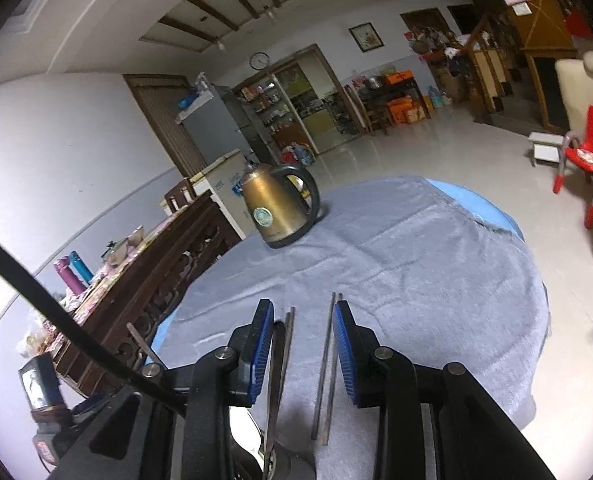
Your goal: Organize utensils
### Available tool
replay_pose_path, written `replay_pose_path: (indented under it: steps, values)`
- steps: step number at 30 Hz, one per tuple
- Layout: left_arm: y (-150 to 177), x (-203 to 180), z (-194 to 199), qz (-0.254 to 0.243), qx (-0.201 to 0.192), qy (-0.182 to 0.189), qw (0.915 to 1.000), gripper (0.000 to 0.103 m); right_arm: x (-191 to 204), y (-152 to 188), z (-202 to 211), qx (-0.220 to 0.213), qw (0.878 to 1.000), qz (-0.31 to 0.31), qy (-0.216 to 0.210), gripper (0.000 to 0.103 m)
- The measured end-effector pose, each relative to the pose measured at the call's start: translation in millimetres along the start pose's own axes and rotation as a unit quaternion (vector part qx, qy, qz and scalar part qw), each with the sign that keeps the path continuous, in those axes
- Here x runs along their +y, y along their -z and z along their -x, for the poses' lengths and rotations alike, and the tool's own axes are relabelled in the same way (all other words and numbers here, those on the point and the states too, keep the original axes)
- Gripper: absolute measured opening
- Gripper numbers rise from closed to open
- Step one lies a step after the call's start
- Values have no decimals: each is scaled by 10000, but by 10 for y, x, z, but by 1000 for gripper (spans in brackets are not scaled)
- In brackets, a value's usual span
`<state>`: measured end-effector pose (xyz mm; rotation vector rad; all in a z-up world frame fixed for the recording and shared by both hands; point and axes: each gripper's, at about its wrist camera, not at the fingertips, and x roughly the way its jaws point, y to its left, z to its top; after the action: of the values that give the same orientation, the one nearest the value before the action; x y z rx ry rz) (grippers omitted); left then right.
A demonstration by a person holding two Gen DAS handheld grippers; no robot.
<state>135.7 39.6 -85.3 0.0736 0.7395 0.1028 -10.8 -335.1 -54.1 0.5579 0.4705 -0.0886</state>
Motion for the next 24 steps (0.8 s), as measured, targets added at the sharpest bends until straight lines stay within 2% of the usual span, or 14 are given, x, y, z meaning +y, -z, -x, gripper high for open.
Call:
replay_pose_path:
  steps: [5, 9, 11, 13, 15, 18, 21, 24]
  values:
    - [-73, -173, -128, -201, 56, 141, 9997, 76, 29, -113, 93, -333, 9991, 80, -254, 33]
    - [-179, -388, -288, -484, 89, 431, 9979, 76, -111, -251, -2, -404, 9992, -18, -55, 33]
    - [-236, -516, -413, -650, 132, 673, 9955, 76, -235, -340, -227, -78, 9998, -24, 189, 33]
    - [-295, -686, -603, -879, 275, 982, 9909, 76, -364, -389, -529, 387, 9990, -47, 231, 33]
    - [-330, -882, -829, -1134, 542, 1293, 9836, 76, -517, -383, -978, 1164, 9930, -144, 109, 33]
    - [-356, -1110, -1088, -1319, 820, 1540, 9758, 76, -642, -294, -1543, 1946, 9806, -216, -41, 33]
    - [-415, -1355, -1233, -1493, 893, 1790, 9683, 76, -662, -189, -2002, 2373, 9708, -304, -191, 33]
    - [-457, -1557, -1265, -1742, 788, 2028, 9604, 76, -621, -128, -2314, 2578, 9656, -228, -246, 31]
